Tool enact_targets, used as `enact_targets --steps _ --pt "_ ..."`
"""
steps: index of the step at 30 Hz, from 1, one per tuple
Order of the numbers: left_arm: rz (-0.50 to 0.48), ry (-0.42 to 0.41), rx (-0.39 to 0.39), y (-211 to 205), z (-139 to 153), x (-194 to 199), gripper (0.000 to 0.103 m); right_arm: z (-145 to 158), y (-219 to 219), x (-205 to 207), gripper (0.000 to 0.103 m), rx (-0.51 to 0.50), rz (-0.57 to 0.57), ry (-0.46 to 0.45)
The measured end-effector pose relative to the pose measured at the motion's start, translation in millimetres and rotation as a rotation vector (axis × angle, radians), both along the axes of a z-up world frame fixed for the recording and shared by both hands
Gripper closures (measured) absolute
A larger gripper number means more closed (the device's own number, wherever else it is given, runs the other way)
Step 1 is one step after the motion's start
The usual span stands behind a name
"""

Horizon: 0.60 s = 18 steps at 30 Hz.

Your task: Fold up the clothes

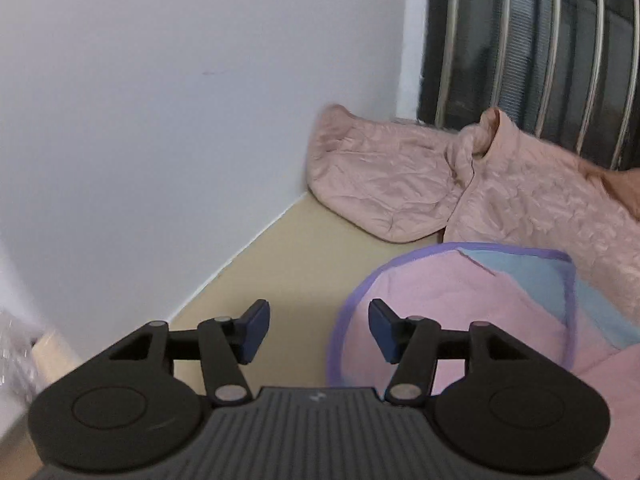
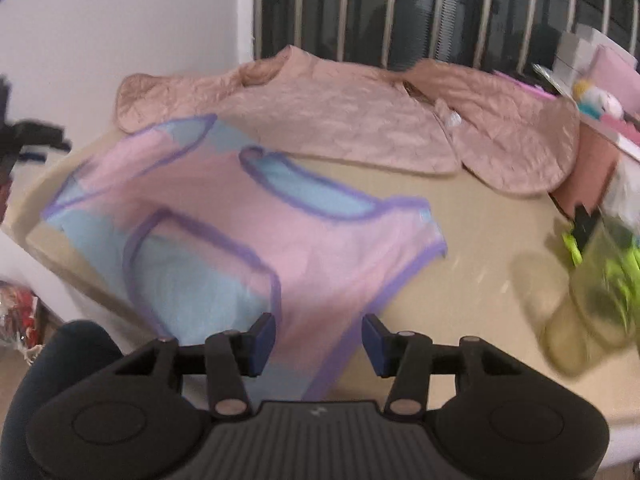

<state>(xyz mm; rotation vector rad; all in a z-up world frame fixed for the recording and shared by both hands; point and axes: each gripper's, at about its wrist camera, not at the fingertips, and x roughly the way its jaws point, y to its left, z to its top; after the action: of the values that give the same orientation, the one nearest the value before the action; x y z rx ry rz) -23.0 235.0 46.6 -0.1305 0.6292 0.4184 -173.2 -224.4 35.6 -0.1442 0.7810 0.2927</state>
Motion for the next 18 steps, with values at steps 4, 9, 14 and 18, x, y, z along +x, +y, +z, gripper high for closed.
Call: enact_targets --steps 4,9,14,18 --pt "-0.095 0.030 0.062 2 -13 40 0.029 -9 -1 -7 0.058 0.016 -0.050 0.022" --pt "-0.129 0.117 0.037 12 -27 74 0.032 -10 -4 -2 0.072 0.020 -0.070 0.019" --pt "-0.221 0.123 -0.061 18 -30 79 0.032 -11 0 2 0.080 -0.003 -0.067 0.012" --pt "-0.201 0.125 -0.025 14 -30 67 0.085 -11 7 3 0.095 -0.023 -0.044 0.001"
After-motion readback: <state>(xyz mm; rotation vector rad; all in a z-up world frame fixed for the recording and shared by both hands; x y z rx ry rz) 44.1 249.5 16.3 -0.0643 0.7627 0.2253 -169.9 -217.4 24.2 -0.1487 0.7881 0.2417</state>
